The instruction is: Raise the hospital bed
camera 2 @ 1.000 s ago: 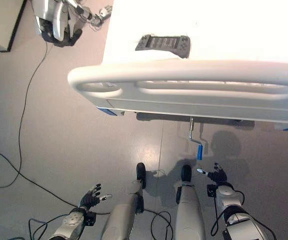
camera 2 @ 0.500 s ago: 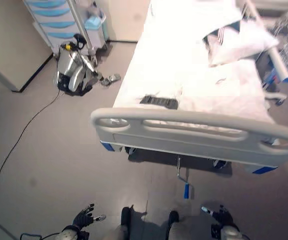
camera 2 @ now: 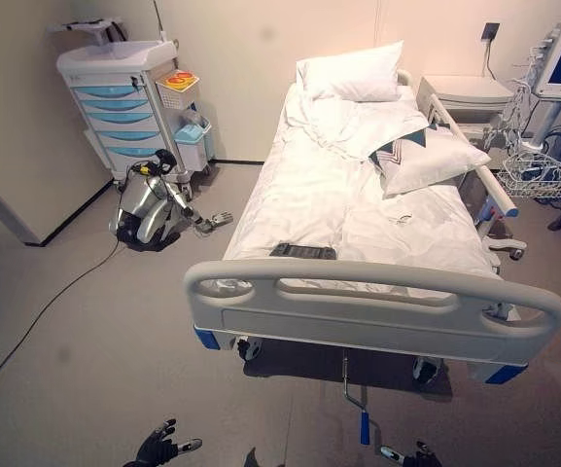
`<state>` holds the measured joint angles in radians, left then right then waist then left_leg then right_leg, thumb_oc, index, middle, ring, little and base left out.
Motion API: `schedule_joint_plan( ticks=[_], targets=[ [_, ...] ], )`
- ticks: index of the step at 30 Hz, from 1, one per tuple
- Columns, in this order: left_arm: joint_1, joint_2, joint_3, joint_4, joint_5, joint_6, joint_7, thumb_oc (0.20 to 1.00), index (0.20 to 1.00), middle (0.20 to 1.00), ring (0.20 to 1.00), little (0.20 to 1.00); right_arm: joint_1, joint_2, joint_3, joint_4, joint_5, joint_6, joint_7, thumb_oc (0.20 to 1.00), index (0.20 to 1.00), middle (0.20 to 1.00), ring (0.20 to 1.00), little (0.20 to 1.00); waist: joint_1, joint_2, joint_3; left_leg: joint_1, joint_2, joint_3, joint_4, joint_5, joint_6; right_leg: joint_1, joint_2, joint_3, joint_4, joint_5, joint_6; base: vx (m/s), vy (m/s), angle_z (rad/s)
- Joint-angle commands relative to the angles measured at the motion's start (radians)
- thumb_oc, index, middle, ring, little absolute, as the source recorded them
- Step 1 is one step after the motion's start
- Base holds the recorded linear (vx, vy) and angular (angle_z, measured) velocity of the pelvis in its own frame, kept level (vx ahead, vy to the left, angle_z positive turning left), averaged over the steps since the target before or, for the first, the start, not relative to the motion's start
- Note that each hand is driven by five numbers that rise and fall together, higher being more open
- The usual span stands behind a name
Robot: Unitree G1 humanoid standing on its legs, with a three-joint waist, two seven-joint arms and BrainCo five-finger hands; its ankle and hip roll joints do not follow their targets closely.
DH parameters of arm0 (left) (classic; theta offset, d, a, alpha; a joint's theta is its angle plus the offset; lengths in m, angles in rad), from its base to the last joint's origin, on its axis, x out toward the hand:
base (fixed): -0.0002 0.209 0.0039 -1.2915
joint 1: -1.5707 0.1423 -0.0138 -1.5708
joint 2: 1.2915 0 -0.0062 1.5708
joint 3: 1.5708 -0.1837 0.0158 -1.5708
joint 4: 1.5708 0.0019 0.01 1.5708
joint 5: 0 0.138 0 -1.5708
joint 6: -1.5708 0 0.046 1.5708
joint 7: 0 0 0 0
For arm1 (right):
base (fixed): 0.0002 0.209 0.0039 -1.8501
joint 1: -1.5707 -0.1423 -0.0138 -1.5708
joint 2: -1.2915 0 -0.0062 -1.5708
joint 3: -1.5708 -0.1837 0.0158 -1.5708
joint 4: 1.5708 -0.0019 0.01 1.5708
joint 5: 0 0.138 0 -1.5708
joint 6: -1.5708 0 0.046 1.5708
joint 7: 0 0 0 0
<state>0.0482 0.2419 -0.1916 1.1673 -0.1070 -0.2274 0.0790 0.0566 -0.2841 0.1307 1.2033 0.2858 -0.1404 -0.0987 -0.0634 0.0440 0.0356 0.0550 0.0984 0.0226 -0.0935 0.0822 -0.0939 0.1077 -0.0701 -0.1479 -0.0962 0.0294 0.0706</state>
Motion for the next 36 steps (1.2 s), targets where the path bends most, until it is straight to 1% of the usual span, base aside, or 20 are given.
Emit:
schedule_joint_plan(
  ticks=[1, 2, 3, 5, 8, 12, 21, 36],
  targets=[
    [-0.072, 0.007, 0.022, 0.043, 0.058, -0.013, 0.009, 1.0, 1.0, 1.0, 1.0, 1.0, -0.056, 0.024, -0.005, 0.019, -0.002, -0.019, -0.006, 1.0, 1.0, 1.0, 1.0, 1.0, 0.012, -0.054, 0.03, 0.063, -0.071, 0.02, 0.006, -0.066, 0.036, -0.017, -0.037, 0.006, 0.033, 0.004, 0.084, 0.0, 0.0, 0.0],
    [-0.085, 0.0, -0.001, 0.034, 0.073, -0.014, 0.011, 1.0, 1.0, 1.0, 1.0, 1.0, -0.067, 0.033, 0.003, 0.023, 0.024, -0.018, 0.002, 1.0, 1.0, 1.0, 1.0, 1.0, 0.014, -0.057, 0.027, 0.056, -0.071, 0.014, 0.006, -0.065, 0.034, -0.02, -0.04, 0.006, 0.025, 0.01, 0.085, 0.0, 0.0, 0.0],
    [-0.085, 0.0, -0.001, 0.034, 0.073, -0.014, 0.011, 1.0, 1.0, 1.0, 1.0, 1.0, -0.067, 0.033, 0.003, 0.023, 0.024, -0.018, 0.002, 1.0, 1.0, 1.0, 1.0, 1.0, 0.014, -0.057, 0.027, 0.055, -0.071, 0.014, 0.006, -0.065, 0.034, -0.02, -0.04, 0.006, 0.025, 0.01, 0.085, 0.0, 0.0, 0.0],
    [-0.095, -0.009, -0.035, 0.02, 0.113, -0.015, 0.005, 1.0, 1.0, 1.0, 1.0, 1.0, -0.063, 0.037, 0.009, 0.036, 0.029, -0.015, 0.009, 1.0, 1.0, 1.0, 1.0, 1.0, 0.021, -0.06, 0.021, 0.068, -0.07, 0.015, 0.006, -0.071, 0.036, -0.007, -0.045, 0.006, 0.014, 0.013, 0.087, 0.04, 0.014, 0.01],
    [-0.099, -0.016, -0.061, -0.008, 0.119, -0.018, 0.005, 1.0, 1.0, 1.0, 1.0, 1.0, -0.066, 0.038, 0.021, 0.035, 0.026, -0.012, 0.017, 1.0, 1.0, 1.0, 1.0, 1.0, 0.027, -0.063, 0.022, 0.078, -0.071, 0.015, 0.006, -0.075, 0.04, 0.005, -0.047, 0.006, 0.016, 0.012, 0.088, 0.05, 0.017, 0.0],
    [-0.103, -0.014, -0.076, -0.004, 0.133, -0.021, -0.009, 1.0, 1.0, 1.0, 1.0, 1.0, -0.065, 0.041, 0.027, 0.043, 0.029, -0.006, 0.031, 1.0, 1.0, 1.0, 1.0, 1.0, 0.027, -0.066, 0.017, 0.087, -0.072, 0.017, 0.006, -0.084, 0.043, 0.014, -0.05, 0.008, 0.012, 0.009, 0.089, 0.02, 0.006, 0.0],
    [-0.099, -0.007, -0.052, 0.037, 0.1, -0.009, -0.034, 1.0, 1.0, 1.0, 1.0, 1.0, -0.065, 0.049, 0.045, 0.069, 0.011, 0.009, 0.053, 1.0, 1.0, 1.0, 1.0, 1.0, 0.023, -0.069, 0.007, 0.085, -0.071, 0.022, 0.007, -0.086, 0.044, 0.008, -0.05, 0.018, 0.011, 0.007, 0.088, 0.0, 0.0, 0.0],
    [-0.088, -0.009, -0.021, 0.049, 0.057, -0.01, -0.035, 1.0, 1.0, 1.0, 1.0, 1.0, -0.06, 0.051, 0.047, 0.067, 0.001, 0.008, 0.063, 1.0, 1.0, 1.0, 1.0, 1.0, 0.026, -0.079, -0.001, 0.087, -0.065, 0.021, 0.006, -0.087, 0.041, 0.011, -0.047, 0.018, 0.009, 0.001, 0.087, 0.0, 0.0, 0.0]
  ],
)
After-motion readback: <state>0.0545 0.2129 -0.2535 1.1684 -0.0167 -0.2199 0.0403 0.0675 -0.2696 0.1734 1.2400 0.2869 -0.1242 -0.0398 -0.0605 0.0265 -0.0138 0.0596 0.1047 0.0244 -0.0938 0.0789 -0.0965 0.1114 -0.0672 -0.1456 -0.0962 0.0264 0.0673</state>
